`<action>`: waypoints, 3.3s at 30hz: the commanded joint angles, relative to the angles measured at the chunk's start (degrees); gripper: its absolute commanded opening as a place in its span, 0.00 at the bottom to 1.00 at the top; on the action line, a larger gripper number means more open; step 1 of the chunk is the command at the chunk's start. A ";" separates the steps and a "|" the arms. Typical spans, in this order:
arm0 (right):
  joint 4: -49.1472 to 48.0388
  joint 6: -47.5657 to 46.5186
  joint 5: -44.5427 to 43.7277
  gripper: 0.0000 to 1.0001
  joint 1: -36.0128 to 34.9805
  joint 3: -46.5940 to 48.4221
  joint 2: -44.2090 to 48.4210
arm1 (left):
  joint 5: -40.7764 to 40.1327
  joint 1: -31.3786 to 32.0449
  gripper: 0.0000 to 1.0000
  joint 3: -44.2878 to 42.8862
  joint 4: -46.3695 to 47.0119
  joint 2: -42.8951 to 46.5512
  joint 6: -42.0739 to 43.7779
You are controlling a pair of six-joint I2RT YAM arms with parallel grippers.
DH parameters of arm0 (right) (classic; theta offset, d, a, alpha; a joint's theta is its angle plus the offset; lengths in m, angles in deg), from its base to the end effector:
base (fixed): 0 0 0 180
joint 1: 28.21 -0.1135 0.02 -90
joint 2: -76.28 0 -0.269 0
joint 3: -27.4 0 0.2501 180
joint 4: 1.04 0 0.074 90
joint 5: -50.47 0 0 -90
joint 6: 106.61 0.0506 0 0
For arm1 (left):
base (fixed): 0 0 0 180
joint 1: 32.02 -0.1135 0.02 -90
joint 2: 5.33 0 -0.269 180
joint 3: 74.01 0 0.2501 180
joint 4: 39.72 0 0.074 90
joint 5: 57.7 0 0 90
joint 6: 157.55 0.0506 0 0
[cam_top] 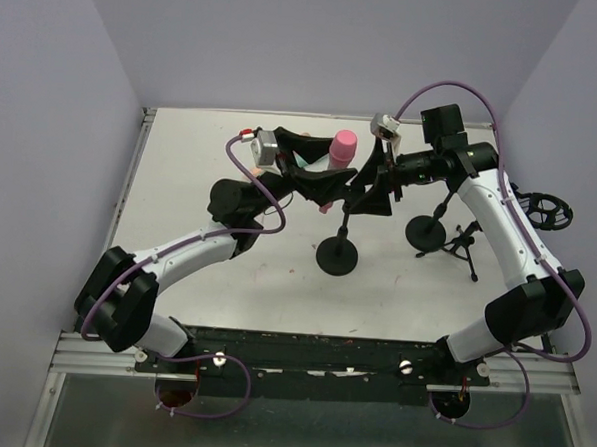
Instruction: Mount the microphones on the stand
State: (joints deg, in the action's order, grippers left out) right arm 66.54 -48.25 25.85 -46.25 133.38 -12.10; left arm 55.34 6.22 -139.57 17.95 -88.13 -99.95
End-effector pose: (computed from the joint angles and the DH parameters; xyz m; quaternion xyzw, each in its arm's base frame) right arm 0.2824 0.1403 0.3852 -0.4999 0.6400 0.4698 0.3460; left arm 0.2367 -0.2117 0.3844 0.2020 0.4010 -0.5826 0.6775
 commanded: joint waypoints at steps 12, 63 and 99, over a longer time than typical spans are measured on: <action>3.79 -5.80 -5.00 0.92 0.20 0.81 2.25 | 9.03 -2.91 0.98 -14.05 -53.25 10.12 20.45; 5.38 -12.05 -4.05 0.93 0.20 -1.29 3.91 | 15.27 -2.73 0.05 -13.01 -46.24 8.01 15.09; 3.43 -10.98 0.18 0.78 0.11 -4.82 6.02 | 9.03 1.40 0.00 -10.36 -44.12 7.13 11.31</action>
State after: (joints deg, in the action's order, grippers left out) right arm 69.51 -57.58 24.04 -46.14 128.96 -8.01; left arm 64.87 6.16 -147.90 -23.23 -80.37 -86.11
